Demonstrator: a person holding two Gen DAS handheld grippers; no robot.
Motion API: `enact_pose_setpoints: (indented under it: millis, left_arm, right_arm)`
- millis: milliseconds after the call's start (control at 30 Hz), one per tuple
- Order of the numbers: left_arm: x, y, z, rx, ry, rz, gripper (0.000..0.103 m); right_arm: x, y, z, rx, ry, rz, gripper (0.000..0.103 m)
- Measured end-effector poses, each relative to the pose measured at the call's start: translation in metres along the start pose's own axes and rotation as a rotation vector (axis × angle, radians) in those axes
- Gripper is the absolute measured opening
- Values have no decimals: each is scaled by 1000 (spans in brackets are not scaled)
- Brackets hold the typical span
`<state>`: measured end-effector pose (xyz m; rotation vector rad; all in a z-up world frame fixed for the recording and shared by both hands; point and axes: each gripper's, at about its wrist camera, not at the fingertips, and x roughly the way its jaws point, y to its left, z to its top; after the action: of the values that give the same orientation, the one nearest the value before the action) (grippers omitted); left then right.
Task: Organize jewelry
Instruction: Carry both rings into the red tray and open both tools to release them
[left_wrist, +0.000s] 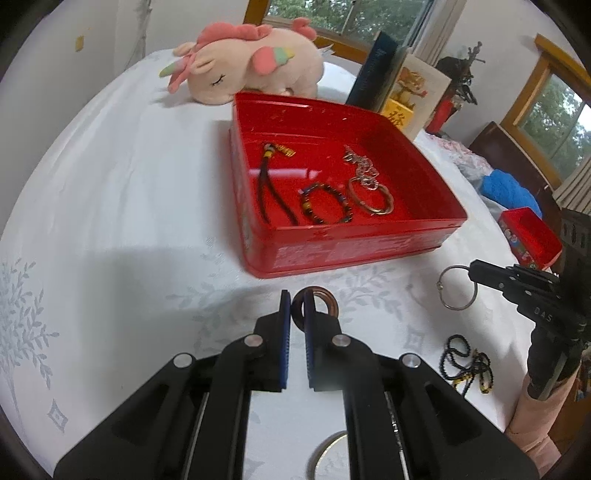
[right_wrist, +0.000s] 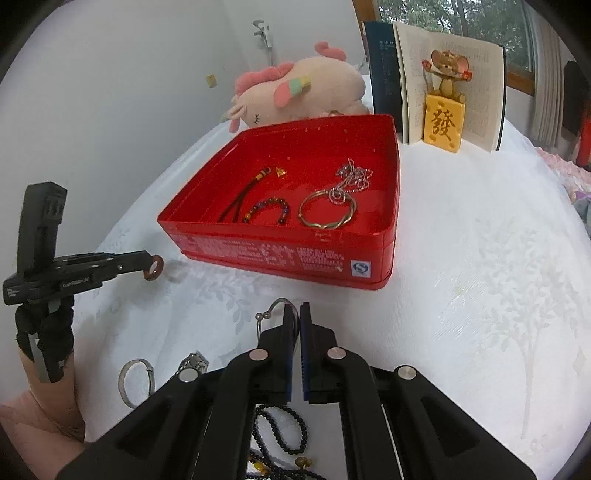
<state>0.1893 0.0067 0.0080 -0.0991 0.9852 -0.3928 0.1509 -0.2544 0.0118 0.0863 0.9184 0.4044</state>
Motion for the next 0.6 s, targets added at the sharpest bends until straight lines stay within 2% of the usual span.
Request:
enact_pose_setpoints:
  millis: [333, 600]
  left_arm:
    - [-15, -25, 18, 62, -26, -6, 5]
    - [-25, -42, 51, 88, -61, -9, 5]
  right_arm:
    - [-23, 14, 15, -50, -40, -1, 3]
    - [-39, 20, 56, -74, -81, -6, 3]
